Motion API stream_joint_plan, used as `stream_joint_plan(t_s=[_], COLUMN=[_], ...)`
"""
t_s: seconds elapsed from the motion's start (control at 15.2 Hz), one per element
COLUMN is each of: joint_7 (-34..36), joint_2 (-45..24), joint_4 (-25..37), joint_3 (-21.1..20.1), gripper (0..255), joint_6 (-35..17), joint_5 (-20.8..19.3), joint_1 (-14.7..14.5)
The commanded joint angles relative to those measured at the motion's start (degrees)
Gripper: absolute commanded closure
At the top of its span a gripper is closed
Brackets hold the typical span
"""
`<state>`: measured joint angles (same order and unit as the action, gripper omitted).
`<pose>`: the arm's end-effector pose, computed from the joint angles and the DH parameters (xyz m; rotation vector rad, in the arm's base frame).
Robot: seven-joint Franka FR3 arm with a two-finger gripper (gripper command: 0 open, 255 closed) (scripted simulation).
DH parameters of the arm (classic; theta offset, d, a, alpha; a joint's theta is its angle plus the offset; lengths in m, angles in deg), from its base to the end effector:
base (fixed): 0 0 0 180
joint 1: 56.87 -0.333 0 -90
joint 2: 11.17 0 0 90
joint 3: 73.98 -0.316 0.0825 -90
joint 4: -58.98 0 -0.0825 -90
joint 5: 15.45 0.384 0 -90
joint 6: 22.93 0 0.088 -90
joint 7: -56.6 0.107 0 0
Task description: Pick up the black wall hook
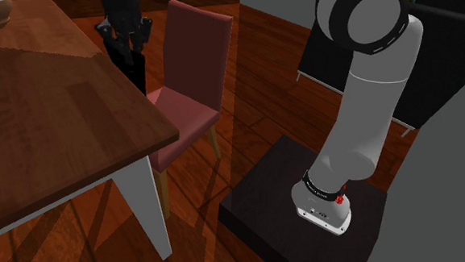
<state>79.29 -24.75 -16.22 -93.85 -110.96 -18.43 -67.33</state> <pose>0.5513 0.2837 0.6106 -3.1104 -0.1908 0.0186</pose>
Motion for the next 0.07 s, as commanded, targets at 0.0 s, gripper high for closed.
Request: stream_joint_plan(t_s=[0.0], joint_7=[0.09], joint_2=[-0.25], joint_4=[0.87], joint_3=[-0.03], gripper=[255], joint_6=[0.54], joint_5=[-0.09], joint_1=[-0.11])
